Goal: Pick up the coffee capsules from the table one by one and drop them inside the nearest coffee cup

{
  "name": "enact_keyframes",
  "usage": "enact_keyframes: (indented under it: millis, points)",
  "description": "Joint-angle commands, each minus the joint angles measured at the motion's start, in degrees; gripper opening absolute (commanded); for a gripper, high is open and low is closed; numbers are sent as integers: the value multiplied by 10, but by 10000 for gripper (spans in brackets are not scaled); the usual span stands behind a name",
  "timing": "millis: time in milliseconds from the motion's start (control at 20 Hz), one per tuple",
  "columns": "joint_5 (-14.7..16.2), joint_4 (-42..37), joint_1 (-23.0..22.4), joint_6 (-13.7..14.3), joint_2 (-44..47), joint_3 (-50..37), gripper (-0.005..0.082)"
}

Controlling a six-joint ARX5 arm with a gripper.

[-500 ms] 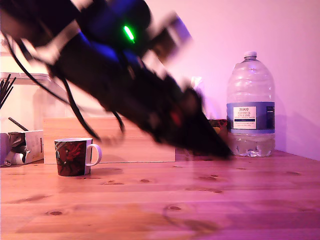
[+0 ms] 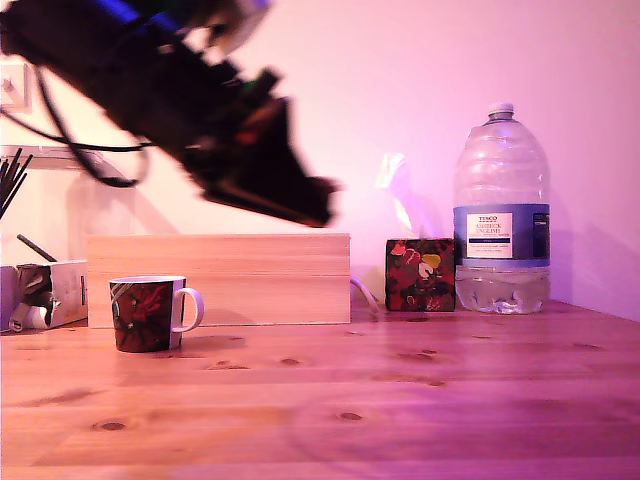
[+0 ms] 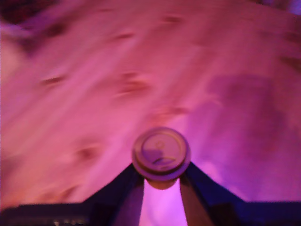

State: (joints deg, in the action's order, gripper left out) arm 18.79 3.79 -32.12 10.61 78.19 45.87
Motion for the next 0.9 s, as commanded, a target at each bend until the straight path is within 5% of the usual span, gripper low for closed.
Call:
enact_keyframes:
  millis: [0, 550, 850]
  points:
    - [-5, 9, 20, -3, -19, -4, 73]
    - [-58, 48, 184, -9, -51, -4, 73]
    - [-83, 21, 215, -42, -51, -4, 73]
